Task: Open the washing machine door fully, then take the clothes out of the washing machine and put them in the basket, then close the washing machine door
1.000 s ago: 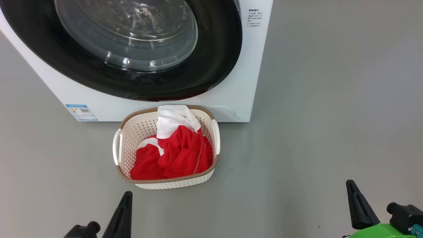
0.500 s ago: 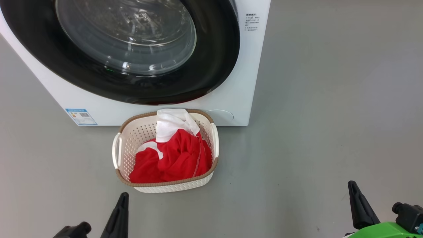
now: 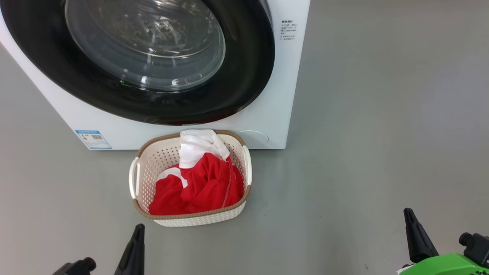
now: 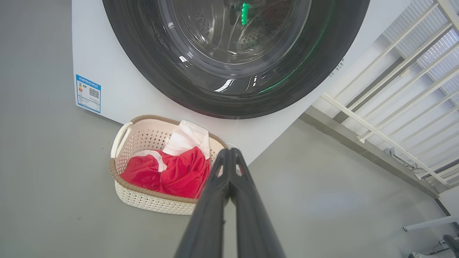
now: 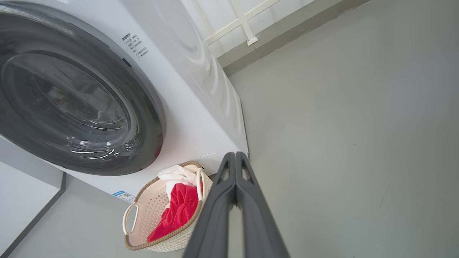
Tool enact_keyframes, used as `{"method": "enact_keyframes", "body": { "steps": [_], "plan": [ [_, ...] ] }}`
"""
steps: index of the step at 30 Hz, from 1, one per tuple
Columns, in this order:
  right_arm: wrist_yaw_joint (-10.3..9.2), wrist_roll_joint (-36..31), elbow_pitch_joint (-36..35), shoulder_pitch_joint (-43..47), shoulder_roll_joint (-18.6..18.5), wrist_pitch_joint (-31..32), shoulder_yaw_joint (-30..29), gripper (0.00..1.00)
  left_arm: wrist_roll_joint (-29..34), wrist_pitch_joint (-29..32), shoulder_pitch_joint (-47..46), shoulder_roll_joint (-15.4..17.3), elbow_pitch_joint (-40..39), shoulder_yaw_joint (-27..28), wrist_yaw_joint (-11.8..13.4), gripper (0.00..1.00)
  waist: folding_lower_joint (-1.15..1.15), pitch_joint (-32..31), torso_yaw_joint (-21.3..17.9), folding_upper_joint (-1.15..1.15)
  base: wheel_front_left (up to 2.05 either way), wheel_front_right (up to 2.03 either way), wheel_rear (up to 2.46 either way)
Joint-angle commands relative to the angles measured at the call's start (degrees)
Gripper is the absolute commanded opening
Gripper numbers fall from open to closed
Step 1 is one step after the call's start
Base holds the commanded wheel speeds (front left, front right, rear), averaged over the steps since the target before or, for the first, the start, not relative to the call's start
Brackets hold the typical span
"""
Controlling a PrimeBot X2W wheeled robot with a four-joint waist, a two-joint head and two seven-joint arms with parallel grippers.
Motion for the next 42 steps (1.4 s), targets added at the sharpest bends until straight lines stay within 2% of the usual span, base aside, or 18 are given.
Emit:
{"method": "enact_keyframes", "body": {
  "steps": [1,42],
  "plan": [
    [-0.02,2.1,-1.5,-2.1,-0.7,0.3,0.1,0.0,-2.1,0.4,-1.5,0.9,-1.2,0.6,-0.1,0.0,-0.01,-0.1,-0.1,0.0,0.0,0.0,0.0],
    [-0.04,24.7,-2.3,-5.2,-0.7,7.0,-0.2,0.0,-27.7,6.5,-3.5,1.8,-1.1,2.7,-0.2,0.0,-0.01,-2.7,-1.1,0.0,0.0,0.0,0.0]
  ]
}}
